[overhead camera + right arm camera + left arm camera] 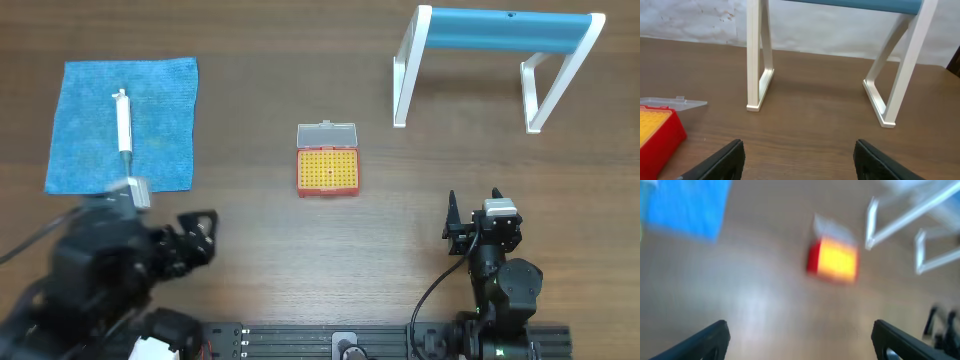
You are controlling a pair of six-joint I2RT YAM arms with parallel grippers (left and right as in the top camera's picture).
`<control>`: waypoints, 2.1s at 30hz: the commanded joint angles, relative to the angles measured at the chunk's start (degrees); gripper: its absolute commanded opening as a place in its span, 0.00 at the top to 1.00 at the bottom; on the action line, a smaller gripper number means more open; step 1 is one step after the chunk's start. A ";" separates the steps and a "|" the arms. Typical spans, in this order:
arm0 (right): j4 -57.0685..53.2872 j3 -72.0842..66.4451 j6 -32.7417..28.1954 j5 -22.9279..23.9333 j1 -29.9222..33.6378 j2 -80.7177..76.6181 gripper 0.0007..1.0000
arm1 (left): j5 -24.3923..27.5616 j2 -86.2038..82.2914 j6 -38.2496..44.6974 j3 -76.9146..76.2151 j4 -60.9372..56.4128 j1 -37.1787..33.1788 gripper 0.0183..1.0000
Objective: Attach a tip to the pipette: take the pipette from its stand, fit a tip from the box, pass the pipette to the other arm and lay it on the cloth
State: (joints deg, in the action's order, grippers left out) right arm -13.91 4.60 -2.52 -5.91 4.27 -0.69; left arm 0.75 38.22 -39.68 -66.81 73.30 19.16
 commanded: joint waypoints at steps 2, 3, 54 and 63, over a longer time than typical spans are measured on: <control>0.11 -0.35 -0.79 0.74 -0.35 0.63 0.30 | 7.04 -8.68 26.56 3.08 -13.70 -15.28 0.08; 0.11 -0.35 -0.79 0.76 -0.35 0.63 0.30 | 7.04 -10.49 28.63 5.11 -16.74 -17.14 0.08; 0.11 -0.35 -0.79 0.74 -0.35 0.63 0.30 | 8.76 -38.03 20.63 66.49 -69.44 -20.28 0.08; 0.11 -0.35 -0.79 0.76 -0.35 0.63 0.30 | 8.76 -38.03 20.63 66.49 -69.44 -20.28 0.08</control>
State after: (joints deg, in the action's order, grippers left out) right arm -13.85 4.56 -2.52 -5.69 4.27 -0.51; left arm 9.06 0.67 -18.37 -0.51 3.64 -0.89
